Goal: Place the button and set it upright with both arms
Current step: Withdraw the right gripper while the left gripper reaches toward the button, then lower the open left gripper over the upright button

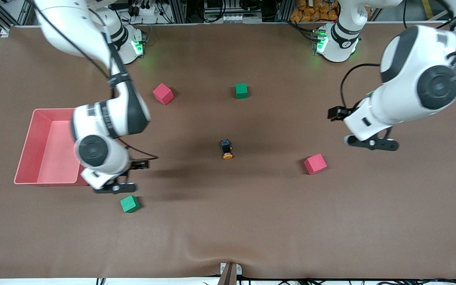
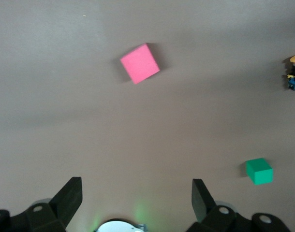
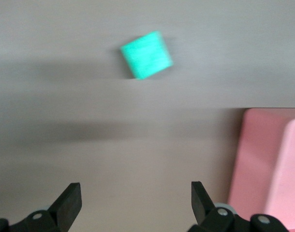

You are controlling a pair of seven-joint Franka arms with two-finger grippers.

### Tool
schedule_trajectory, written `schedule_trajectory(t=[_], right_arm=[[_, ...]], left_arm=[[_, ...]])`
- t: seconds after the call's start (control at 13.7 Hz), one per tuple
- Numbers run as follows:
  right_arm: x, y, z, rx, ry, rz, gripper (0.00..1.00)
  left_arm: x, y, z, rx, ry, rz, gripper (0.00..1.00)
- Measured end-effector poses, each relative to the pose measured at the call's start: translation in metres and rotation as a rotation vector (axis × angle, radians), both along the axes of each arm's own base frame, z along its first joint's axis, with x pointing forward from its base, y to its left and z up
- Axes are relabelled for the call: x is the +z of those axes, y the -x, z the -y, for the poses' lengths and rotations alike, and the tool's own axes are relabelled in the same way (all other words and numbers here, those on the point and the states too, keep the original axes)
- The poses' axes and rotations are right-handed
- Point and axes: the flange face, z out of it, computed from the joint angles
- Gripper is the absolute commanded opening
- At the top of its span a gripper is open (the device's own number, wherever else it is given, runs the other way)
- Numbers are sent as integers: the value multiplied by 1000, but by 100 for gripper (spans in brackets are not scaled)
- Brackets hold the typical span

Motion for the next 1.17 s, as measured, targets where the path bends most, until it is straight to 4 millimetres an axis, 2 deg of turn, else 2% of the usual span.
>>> schedule_trajectory(t=[0.15,0.44,0.58,0.8,0.88,0.95,1.17], right_arm=[[25,6,41,-35,-19,7,100],[53,50,97,-69,-68,40,100],[67,69,141,-33,-96,53,100],[101,83,207,-20,-120,92,100],[116,88,220,-27,-123,112,100],[132,93,225,-32,-127,117,100],[203,101,214,-33,-135,100,100]], left_arm=[[-14,-1,33,21,-13,-4,100],[-46,1,89,54,-29,14,100],[-58,4,110,80,-8,2,100],[-70,4,131,139,63,-16,100],[-78,4,139,160,76,-17,100],[-88,4,151,169,83,-10,100],[-123,6,183,170,100,22,100]])
